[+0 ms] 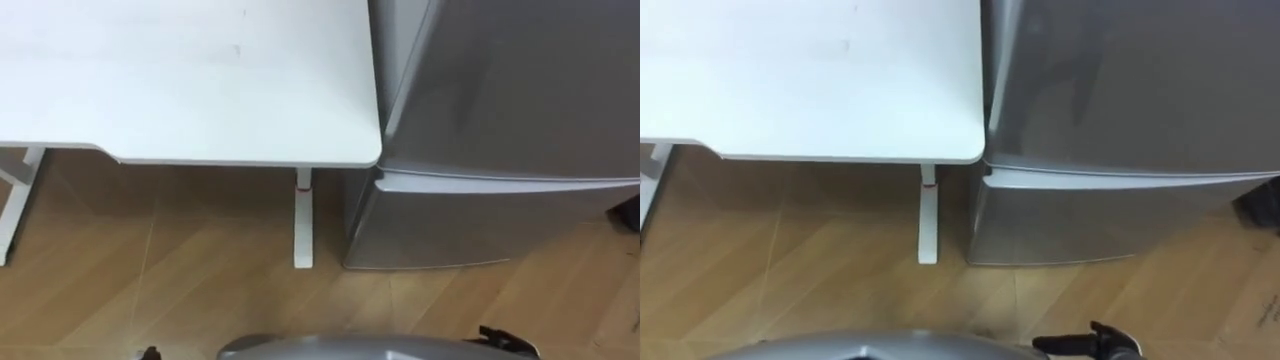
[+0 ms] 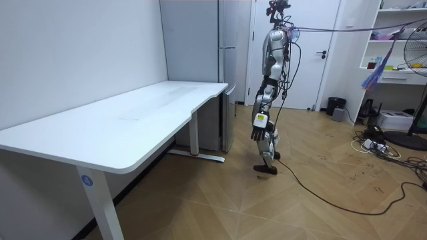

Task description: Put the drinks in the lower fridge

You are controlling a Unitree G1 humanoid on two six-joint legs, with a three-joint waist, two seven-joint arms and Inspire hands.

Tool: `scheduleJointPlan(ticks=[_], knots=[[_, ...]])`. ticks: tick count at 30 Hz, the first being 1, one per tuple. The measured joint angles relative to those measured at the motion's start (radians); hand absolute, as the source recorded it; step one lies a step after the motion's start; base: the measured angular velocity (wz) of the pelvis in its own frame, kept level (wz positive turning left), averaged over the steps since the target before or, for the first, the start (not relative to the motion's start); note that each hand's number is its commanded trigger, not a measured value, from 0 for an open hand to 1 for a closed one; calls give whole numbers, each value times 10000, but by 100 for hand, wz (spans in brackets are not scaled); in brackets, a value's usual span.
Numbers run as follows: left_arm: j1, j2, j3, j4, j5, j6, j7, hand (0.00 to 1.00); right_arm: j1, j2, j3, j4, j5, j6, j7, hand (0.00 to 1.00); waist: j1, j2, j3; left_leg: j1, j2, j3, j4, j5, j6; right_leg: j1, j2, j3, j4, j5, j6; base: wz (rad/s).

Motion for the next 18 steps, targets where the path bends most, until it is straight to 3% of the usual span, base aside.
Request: scheduleJointPlan(ticks=[8,18], knots=[[184,-243,407,3,-4,237,-180,0,1,8,-23,57,-5,211,91,0,3,-62,2,148,79,-10,-3,-20,-45,51,90,-12,-6,4,-6,-5],[0,-264,410,-41,63,265,-354,0,60,69,-7,107,150,430,45,0,-15,-72,-13,131,236,-63,76,-96,-259,146,338,-23,-170,26,-43,-1]])
